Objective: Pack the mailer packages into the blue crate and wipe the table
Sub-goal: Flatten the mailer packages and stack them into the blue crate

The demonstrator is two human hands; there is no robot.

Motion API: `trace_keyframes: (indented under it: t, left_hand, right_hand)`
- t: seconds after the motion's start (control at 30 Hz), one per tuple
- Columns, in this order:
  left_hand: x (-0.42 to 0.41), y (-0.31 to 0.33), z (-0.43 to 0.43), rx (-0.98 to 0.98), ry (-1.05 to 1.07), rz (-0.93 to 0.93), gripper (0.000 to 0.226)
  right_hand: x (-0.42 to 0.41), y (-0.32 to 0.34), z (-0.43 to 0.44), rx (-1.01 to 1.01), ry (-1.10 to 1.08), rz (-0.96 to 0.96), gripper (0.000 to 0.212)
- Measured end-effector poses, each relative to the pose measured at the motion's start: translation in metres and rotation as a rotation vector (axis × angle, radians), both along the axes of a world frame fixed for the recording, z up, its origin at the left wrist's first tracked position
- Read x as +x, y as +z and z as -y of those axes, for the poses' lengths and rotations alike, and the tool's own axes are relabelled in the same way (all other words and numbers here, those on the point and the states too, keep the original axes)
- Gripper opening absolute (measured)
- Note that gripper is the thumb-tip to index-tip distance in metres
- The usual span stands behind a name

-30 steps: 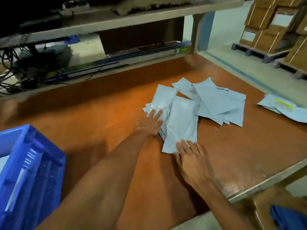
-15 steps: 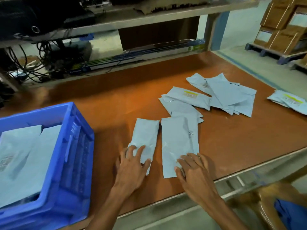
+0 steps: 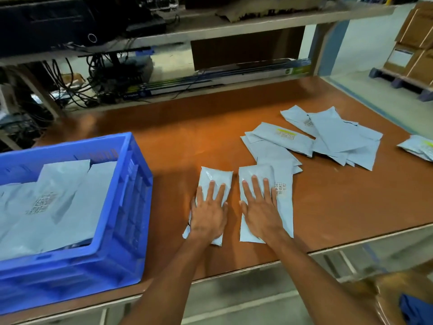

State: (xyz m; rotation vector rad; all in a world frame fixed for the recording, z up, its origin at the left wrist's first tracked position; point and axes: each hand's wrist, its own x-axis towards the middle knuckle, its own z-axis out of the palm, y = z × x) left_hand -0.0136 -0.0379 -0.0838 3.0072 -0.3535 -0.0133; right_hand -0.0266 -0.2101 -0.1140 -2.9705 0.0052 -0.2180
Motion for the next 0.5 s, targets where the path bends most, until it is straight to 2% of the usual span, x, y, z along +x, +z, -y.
trace_keyframes:
  t: [0.1,0.27,0.4,0.5]
  left_hand:
    - [-0.001,-0.001,0.002,0.011,-0.01,-0.019,0.055]
    - [-0.001,0.022,-0.001,-0.059,0.038,-0.035,0.051]
    - [0.007,0.081,-0.023,-0.122,0.07,0.109,0.051]
    - [0.02,0.145,-0.058,-0.15,0.065,0.303,0.055]
  right_hand:
    - [0.003,-0.001,0.001,0.024,0.026,0.004,0.057]
    - [0.005,0.012,-0.003,0.054,0.066,0.02,0.068]
    - [0.02,0.06,-0.028,0.126,0.083,0.126,0.057]
    - [0.032,0.124,-0.07,0.165,0.13,0.243,0.053]
